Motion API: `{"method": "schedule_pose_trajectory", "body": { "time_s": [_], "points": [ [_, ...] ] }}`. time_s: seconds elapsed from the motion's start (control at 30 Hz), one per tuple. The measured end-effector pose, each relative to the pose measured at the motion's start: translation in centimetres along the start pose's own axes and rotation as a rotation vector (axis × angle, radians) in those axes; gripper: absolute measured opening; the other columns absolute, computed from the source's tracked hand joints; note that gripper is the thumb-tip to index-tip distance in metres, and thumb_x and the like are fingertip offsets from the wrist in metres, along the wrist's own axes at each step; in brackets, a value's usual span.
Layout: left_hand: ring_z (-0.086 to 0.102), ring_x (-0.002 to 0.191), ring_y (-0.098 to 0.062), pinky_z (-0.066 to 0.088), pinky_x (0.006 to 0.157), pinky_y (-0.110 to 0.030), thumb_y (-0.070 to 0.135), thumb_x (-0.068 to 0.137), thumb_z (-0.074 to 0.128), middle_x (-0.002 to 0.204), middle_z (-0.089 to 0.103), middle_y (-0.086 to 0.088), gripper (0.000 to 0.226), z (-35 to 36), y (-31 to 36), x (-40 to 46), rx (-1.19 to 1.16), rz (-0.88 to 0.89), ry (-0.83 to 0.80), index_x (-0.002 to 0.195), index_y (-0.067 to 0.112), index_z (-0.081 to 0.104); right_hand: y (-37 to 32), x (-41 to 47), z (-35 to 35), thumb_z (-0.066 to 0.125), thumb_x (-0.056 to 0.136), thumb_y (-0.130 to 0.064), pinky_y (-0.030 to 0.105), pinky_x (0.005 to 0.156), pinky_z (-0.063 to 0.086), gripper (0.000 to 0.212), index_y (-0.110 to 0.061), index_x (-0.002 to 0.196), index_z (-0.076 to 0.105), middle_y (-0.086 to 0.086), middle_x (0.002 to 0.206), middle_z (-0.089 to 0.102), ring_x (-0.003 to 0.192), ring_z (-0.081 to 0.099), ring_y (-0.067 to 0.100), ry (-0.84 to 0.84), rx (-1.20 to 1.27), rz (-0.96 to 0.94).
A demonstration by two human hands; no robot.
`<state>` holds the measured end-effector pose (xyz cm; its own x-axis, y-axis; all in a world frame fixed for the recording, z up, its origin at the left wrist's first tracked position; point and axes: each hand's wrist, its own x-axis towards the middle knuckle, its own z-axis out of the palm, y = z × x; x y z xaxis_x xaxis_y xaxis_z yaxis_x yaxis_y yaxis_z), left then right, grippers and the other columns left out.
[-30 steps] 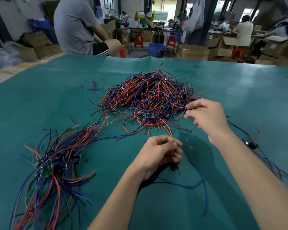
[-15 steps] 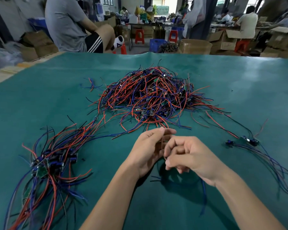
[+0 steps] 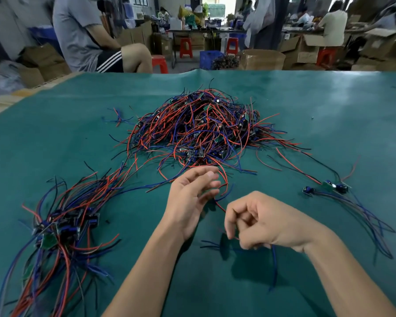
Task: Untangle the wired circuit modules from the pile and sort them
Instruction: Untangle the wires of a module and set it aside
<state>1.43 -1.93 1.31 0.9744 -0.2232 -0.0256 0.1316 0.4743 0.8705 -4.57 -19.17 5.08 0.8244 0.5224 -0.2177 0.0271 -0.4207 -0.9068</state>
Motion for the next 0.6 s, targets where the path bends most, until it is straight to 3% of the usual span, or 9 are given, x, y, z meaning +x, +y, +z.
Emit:
{"method": "schedule_pose_trajectory", "body": {
  "time_s": [0.1,0.17,0.23,0.3,0.43,0.53,0.6],
  "points": [
    [0.067,0.085,-0.018,0.056,0.078,-0.024,0.004,0.092,0.059,0.095,0.072,-0.008,0.014,0.1,0.0,0.0,-0.020,-0.009,-0.007,0.101,0.004,0.070,0.4,-1.3,-2.0,0.063,0.059,-0.009,0.016,0.041,0.029,0.019,-0.017,0.074,0.072,-0.001,0.049,0.051,0.042,0.037,0.007,0.176,-0.080,0.029],
    [0.067,0.088,-0.020,0.057,0.080,-0.026,0.001,0.093,0.056,0.096,0.071,-0.010,0.015,0.1,-0.1,0.0,-0.020,-0.020,-0.004,0.100,0.003,0.069,1.1,-2.8,-4.2,0.062,0.057,-0.012,0.014,0.039,0.029,0.020,-0.019,0.072,0.072,0.002,0.048,0.050,0.040,0.036,0.006,0.391,-0.101,0.037],
    [0.067,0.088,-0.021,0.058,0.080,-0.026,0.000,0.094,0.055,0.094,0.071,-0.011,0.015,0.1,-0.1,0.1,-0.012,-0.024,-0.002,0.099,0.002,0.069,1.9,-4.3,-6.1,0.060,0.059,-0.008,0.012,0.039,0.027,0.019,-0.018,0.070,0.072,0.002,0.047,0.048,0.040,0.035,0.006,0.618,-0.046,0.007],
    [0.067,0.086,-0.021,0.058,0.079,-0.026,0.000,0.094,0.055,0.093,0.072,-0.010,0.014,0.2,-0.1,0.0,0.005,-0.029,-0.015,0.099,0.002,0.069,2.7,-5.2,-7.1,0.058,0.063,0.004,0.013,0.038,0.023,0.022,-0.014,0.068,0.070,0.002,0.047,0.043,0.041,0.031,0.007,0.734,0.113,-0.069],
    [0.068,0.083,-0.020,0.058,0.077,-0.025,0.000,0.094,0.055,0.090,0.073,-0.009,0.015,0.2,-0.1,0.0,0.030,-0.043,-0.035,0.097,0.004,0.069,2.6,-4.7,-6.7,0.051,0.058,0.008,0.013,0.038,0.022,0.026,-0.011,0.065,0.065,0.002,0.052,0.032,0.043,0.022,0.006,0.533,0.518,-0.189],
    [0.068,0.080,-0.018,0.057,0.074,-0.023,0.000,0.094,0.055,0.087,0.073,-0.008,0.015,0.1,0.0,0.0,0.037,-0.052,-0.038,0.097,0.004,0.070,2.7,-3.6,-5.6,0.064,0.057,0.001,0.015,0.040,0.024,0.018,-0.011,0.070,0.067,0.012,0.056,0.036,0.045,0.025,0.009,0.339,0.365,-0.111],
    [0.068,0.079,-0.017,0.057,0.073,-0.022,0.000,0.094,0.056,0.086,0.073,-0.008,0.015,0.1,-0.1,0.0,0.045,-0.054,-0.041,0.097,0.004,0.070,2.9,-2.2,-4.7,0.076,0.060,-0.014,0.017,0.044,0.029,0.014,-0.014,0.072,0.070,0.008,0.056,0.050,0.046,0.035,0.010,0.395,0.155,-0.012]
  ]
}}
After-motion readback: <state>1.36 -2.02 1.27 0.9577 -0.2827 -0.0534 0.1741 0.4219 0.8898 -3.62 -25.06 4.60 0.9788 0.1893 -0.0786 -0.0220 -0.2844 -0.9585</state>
